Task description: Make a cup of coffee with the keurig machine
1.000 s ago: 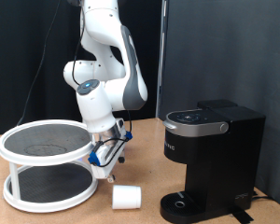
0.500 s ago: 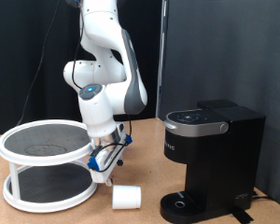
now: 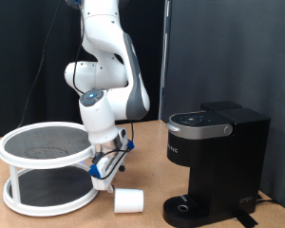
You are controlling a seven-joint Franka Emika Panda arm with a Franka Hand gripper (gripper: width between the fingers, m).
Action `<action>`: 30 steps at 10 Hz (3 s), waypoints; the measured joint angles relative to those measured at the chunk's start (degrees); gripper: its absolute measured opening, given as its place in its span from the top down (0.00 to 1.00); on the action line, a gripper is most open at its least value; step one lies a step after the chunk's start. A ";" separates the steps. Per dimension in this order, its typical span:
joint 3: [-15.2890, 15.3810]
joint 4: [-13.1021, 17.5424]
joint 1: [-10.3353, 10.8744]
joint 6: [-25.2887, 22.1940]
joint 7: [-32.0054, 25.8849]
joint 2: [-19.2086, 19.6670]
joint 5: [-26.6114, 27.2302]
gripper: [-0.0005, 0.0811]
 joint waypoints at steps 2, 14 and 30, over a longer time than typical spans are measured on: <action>-0.11 0.35 0.00 0.00 0.01 0.28 0.00 0.09; 0.08 4.63 -0.01 -0.73 -9.10 3.86 8.99 0.09; 0.34 6.25 -0.03 -6.74 -14.22 3.57 12.36 0.99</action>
